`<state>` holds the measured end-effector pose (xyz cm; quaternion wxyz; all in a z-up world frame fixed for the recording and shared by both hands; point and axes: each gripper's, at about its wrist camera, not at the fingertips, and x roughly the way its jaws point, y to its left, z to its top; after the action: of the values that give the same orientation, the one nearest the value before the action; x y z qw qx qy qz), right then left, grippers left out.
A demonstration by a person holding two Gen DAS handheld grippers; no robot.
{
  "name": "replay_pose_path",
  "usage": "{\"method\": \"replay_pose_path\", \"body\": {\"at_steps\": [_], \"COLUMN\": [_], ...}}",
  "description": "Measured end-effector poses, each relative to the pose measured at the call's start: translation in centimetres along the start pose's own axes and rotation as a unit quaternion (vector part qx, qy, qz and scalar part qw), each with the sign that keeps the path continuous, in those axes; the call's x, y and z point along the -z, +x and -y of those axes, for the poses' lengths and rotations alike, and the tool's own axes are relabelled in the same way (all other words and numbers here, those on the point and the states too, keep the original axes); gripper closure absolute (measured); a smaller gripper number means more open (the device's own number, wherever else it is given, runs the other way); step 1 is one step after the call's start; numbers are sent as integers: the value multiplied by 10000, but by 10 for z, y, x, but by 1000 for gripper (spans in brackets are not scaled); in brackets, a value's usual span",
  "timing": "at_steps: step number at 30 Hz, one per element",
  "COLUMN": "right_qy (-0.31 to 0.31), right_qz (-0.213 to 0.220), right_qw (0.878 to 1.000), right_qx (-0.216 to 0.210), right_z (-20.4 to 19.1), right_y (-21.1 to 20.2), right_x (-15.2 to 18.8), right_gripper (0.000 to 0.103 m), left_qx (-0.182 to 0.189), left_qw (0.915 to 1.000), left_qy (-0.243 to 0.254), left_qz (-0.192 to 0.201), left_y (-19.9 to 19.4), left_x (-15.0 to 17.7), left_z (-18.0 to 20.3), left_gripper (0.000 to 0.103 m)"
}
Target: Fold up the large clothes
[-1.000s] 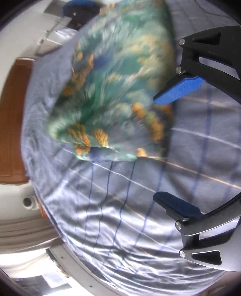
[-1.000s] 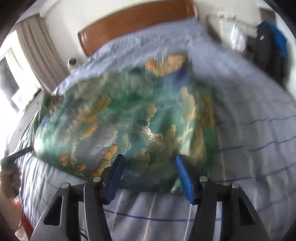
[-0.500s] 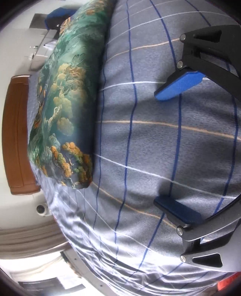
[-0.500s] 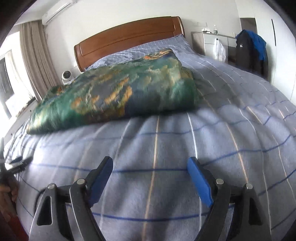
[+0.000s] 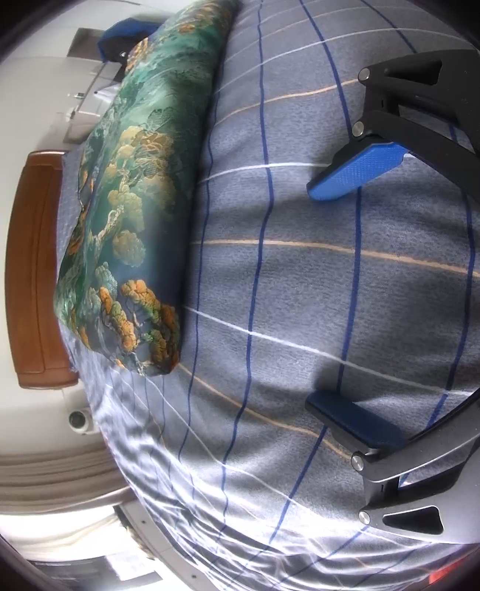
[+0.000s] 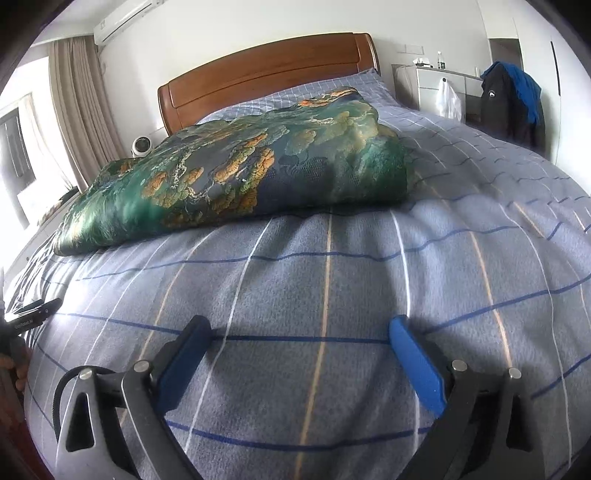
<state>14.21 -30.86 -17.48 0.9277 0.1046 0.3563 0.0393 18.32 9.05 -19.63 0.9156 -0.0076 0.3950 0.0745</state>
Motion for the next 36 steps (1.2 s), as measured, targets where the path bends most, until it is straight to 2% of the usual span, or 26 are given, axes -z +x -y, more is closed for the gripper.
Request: {"method": "replay_pose_path", "body": {"at_steps": [16, 36], "right_qy": [-4, -9], "right_qz": [21, 29], "right_qw": [10000, 10000], "right_qx": [-15, -15], "right_z": [0, 0], "right_y": [-2, -1], "right_x": [2, 2], "right_gripper": [6, 6], "left_qx": [-58, -61], "left_qw": [9998, 9998], "left_qy": [20, 27], "left_qz": [-186, -204], "left_y": [1, 1], "left_x": [0, 0], "left_z": [1, 1], "left_gripper": [0, 0]}}
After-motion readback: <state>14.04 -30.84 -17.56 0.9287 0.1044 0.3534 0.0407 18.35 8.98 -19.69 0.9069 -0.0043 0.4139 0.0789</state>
